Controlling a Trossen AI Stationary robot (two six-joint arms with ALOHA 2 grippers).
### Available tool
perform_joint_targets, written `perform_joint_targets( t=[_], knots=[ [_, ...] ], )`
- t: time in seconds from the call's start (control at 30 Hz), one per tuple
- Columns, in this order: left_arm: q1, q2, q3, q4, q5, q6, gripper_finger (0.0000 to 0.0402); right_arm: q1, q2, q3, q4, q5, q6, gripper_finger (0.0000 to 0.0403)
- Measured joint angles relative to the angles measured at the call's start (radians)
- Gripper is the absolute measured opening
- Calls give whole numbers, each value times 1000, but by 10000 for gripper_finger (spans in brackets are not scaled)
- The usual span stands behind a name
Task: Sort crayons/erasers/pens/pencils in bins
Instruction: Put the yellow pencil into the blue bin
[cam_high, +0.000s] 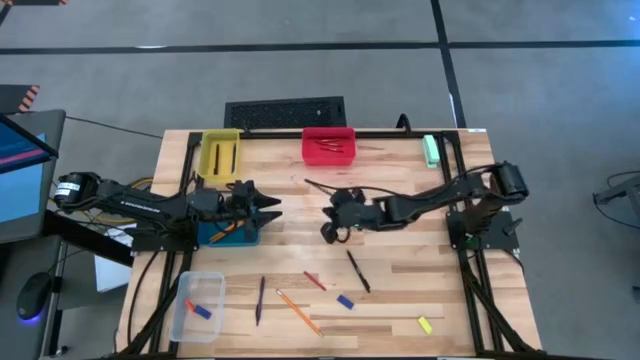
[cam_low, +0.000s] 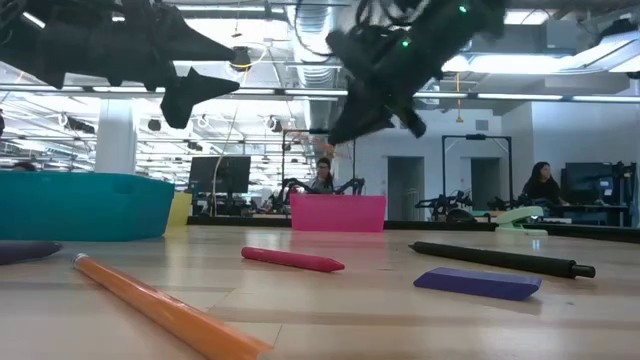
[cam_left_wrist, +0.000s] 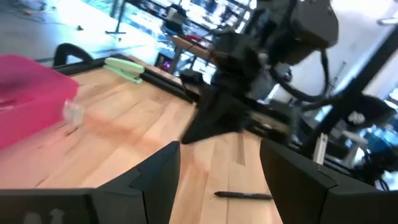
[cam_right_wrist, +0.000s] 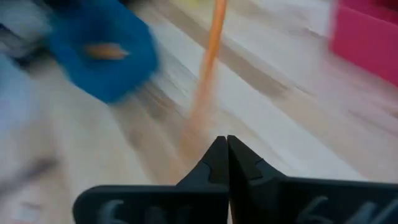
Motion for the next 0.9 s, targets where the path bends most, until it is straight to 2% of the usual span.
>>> perform_joint_targets(
  t=[0.1,0.2,0.33,0.47,0.63,0.73,0.8,0.9],
  knots=[
    [1,2,0,18,-43,-52,213,21,-15,-106,299,-45,-23,3],
    [2,2,1,46,-52,-73,213,42,-1,-139,463,-64,-69,2],
    [1,3,13,40,-55,-82,213,49,23,-139,455,-75,-79,4],
    [1,2,34,-24,-6,-82,212,48,23,-140,383,-74,-80,5],
    [-20,2,112,-260,18,-63,187,50,-19,-139,259,-69,-141,4],
    [-51,5,184,-402,2,-24,156,43,-50,-201,216,-37,-182,2],
    [-70,17,243,-494,-10,2,131,26,-64,-285,287,-40,-214,2],
    [-86,53,335,-651,-26,30,90,-14,-80,-430,527,-124,-247,2]
  ],
)
